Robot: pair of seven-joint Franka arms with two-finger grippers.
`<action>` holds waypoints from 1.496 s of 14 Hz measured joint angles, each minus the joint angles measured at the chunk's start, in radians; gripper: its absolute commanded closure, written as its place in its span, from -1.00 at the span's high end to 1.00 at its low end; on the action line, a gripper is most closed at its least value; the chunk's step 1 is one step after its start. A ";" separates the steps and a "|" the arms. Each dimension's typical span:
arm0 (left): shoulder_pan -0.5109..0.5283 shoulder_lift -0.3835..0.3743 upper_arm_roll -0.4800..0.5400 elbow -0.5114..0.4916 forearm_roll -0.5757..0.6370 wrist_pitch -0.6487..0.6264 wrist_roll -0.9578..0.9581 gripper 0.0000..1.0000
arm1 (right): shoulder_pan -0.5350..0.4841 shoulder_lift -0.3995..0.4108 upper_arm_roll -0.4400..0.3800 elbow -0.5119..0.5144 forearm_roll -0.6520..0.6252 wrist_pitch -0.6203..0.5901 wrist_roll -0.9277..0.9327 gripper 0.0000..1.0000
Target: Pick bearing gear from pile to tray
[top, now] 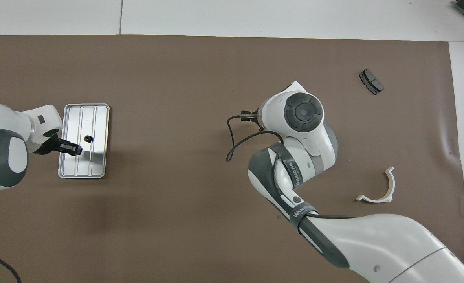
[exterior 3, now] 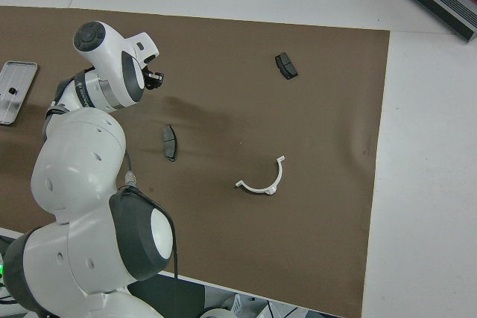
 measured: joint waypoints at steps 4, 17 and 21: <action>0.001 -0.003 -0.006 -0.019 0.000 0.032 0.006 0.93 | 0.095 0.091 -0.001 0.091 -0.029 -0.030 0.087 -1.00; -0.422 0.028 -0.046 0.242 -0.001 0.004 -0.891 0.67 | 0.144 0.137 -0.013 0.126 -0.046 -0.063 0.095 0.69; -0.481 0.135 -0.045 0.390 -0.003 -0.016 -1.062 0.64 | 0.056 0.101 -0.018 0.121 -0.048 -0.062 0.071 1.00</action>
